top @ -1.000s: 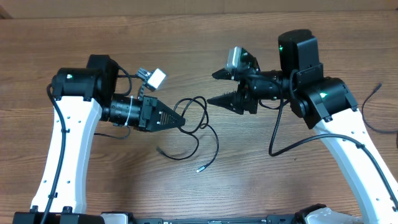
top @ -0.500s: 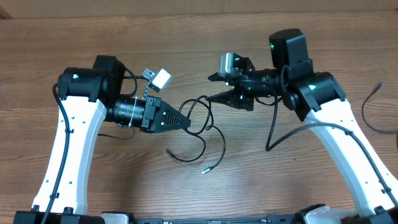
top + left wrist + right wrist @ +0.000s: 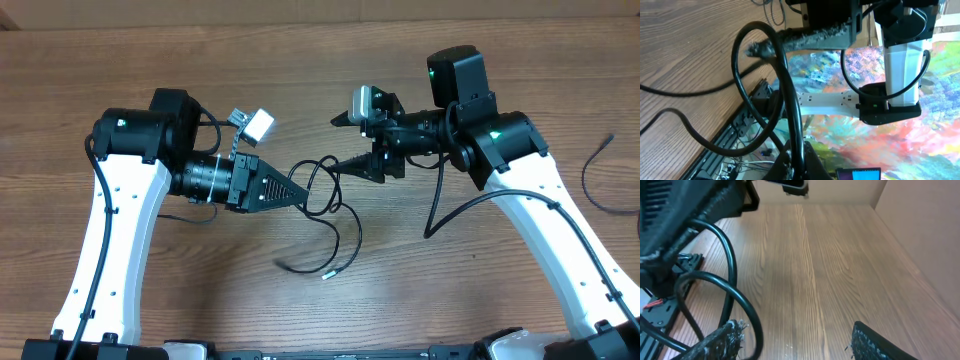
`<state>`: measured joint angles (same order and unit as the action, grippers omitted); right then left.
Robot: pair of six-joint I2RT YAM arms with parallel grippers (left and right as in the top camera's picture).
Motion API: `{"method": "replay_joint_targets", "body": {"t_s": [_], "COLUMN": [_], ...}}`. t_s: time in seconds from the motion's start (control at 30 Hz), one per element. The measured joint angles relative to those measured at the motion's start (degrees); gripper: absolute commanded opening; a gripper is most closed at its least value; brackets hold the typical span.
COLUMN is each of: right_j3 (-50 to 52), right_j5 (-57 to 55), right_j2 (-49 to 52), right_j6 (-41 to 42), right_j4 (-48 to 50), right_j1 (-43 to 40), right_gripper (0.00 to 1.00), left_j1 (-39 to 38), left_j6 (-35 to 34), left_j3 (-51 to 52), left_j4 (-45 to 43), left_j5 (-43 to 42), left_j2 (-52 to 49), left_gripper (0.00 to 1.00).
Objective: Untangle cables
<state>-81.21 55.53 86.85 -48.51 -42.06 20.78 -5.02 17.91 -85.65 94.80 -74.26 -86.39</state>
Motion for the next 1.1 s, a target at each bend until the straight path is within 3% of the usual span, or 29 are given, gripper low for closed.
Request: {"method": "replay_joint_targets", "body": {"t_s": [0.2, 0.23, 0.27, 0.3, 0.8, 1.1], "right_j3": [0.00, 0.00, 0.00, 0.00, 0.00, 0.00], "right_j5": [0.44, 0.46, 0.52, 0.61, 0.35, -8.15], "right_j2": [0.00, 0.00, 0.00, 0.00, 0.00, -0.37], "right_j6": [0.31, 0.26, 0.42, 0.17, 3.85, 32.72], "right_j4": [0.55, 0.57, 0.63, 0.81, 6.16, 25.86], "right_j1": [2.16, 2.58, 3.06, 3.43, 4.70, 3.52], "right_gripper": [0.68, 0.61, 0.29, 0.05, 0.04, 0.04], "left_j1": [0.00, 0.00, 0.00, -0.02, -0.26, -0.26], "left_j6": [-0.37, -0.39, -0.39, -0.39, -0.39, -0.39], "left_j3": [0.00, 0.00, 0.00, 0.00, 0.00, 0.00], "left_j4": [-0.20, -0.33, -0.42, -0.50, -0.76, -1.22], "left_j5": [-0.37, -0.39, -0.46, -0.57, -0.76, -1.03], "left_j2": [0.00, 0.00, 0.00, 0.00, 0.00, 0.00], "left_gripper": [0.04, 0.04, 0.04, 0.04, 0.04, 0.04]}}
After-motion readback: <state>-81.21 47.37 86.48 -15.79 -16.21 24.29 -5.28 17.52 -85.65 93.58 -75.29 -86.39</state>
